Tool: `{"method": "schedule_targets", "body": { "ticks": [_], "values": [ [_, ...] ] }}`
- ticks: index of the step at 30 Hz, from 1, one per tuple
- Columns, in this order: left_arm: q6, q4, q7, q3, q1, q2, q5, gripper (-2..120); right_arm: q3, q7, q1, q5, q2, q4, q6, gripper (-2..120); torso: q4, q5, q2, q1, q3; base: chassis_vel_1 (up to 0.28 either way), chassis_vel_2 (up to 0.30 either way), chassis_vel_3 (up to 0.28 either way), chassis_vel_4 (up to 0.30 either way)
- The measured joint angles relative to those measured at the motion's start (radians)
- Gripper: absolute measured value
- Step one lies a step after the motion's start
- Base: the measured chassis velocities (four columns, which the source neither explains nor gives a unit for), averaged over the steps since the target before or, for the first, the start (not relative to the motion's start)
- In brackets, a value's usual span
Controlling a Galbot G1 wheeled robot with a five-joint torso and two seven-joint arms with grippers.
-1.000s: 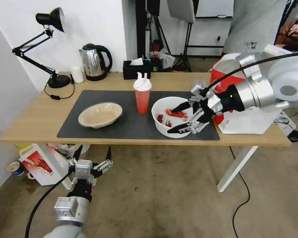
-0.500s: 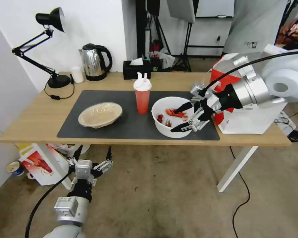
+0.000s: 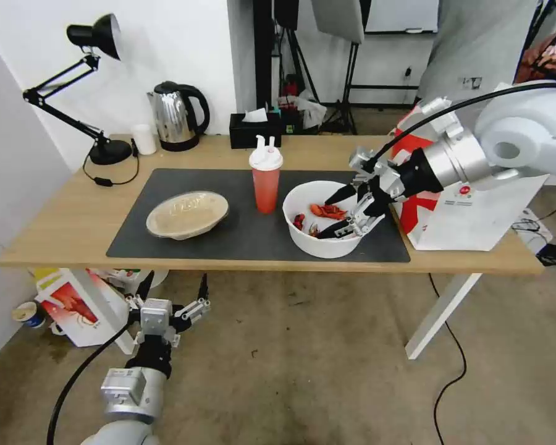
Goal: Pick up the trash from the table and place it into the takeout bag.
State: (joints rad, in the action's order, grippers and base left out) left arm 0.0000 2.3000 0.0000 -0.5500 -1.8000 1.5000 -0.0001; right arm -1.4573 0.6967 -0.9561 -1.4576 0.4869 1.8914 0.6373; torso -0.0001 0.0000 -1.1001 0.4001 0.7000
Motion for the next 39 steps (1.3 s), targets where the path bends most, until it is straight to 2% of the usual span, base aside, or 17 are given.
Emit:
{"method": "schedule_targets", "body": {
  "ticks": [11,29,39],
  "values": [
    [0.0,0.0,0.0,0.0,0.0,0.0,0.0,100,0.001,0.001,0.035,0.025,0.025,-0.029,0.0,100,0.0001,0.0002,0.0,0.0,0.0,0.0,0.0,0.0,0.0],
    [0.0,0.0,0.0,0.0,0.0,0.0,0.0,100,0.001,0.052,0.049,0.07,0.101,-0.16,0.002,100,0.0001,-0.0001,0.0,0.0,0.0,0.0,0.0,0.0,0.0],
    [0.0,0.0,0.0,0.0,0.0,0.0,0.0,100,0.006,0.062,0.12,0.108,0.132,-0.186,0.005,100,0.0001,-0.0002,0.0,0.0,0.0,0.0,0.0,0.0,0.0]
  ]
}}
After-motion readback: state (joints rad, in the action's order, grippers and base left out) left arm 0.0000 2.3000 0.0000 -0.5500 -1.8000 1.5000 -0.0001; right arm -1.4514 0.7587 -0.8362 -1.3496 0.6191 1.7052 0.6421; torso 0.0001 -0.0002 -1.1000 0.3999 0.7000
